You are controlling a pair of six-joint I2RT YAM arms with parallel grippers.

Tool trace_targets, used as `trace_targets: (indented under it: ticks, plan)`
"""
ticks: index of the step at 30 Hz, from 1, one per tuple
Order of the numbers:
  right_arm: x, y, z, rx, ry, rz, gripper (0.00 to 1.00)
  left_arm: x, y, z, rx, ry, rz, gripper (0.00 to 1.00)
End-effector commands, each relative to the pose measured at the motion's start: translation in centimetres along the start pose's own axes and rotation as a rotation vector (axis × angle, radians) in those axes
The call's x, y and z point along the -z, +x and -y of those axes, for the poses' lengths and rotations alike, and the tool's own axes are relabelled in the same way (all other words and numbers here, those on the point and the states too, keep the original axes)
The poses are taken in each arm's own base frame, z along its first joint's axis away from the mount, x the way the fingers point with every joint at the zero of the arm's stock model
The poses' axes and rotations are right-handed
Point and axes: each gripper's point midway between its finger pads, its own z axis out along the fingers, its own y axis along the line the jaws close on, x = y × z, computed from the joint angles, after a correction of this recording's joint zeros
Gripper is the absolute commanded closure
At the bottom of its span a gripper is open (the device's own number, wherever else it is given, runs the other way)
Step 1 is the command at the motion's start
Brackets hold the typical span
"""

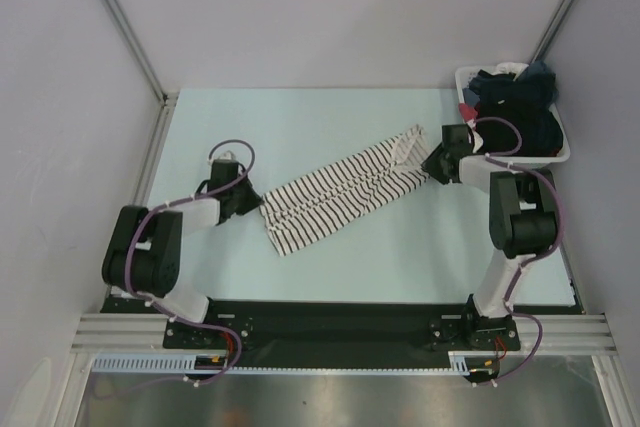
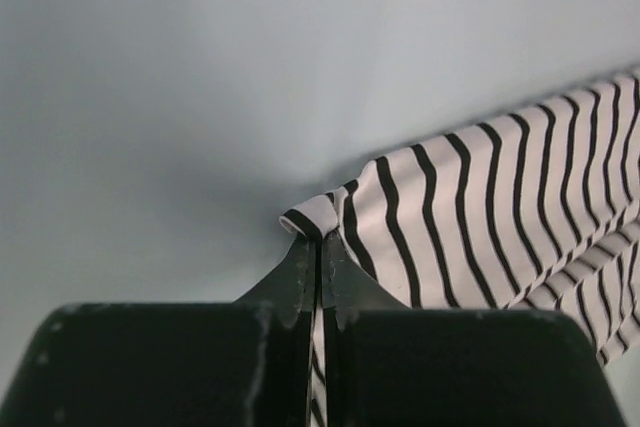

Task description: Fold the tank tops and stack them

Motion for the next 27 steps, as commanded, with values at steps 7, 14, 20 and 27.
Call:
trace_targets:
  ticks: [7, 14, 20, 27]
  plan:
    - [-5.4, -2.7, -4.5, 0.094, -0.118, -0.146, 0.53, 6.7, 7.8, 0.7, -0.007, 0.088, -0.021, 1.00]
    - [-9.0, -0.8, -8.6, 0.161, -0.304, -0.336, 0.55, 8.7, 15.5, 1.6, -0.027, 0.151, -0.096, 1.00]
    - [-10.8, -1.1, -9.6, 0.186, -0.319, -0.362, 0.51, 10.3, 20.1, 1.6, -0.035, 0.177, -0.146, 0.98]
    - [-11.8, -2.5, -11.5, 0.218, -0.356, -0.373, 0.36, 10.9, 23.2, 3.1, -0.146, 0.163, -0.197, 0.42]
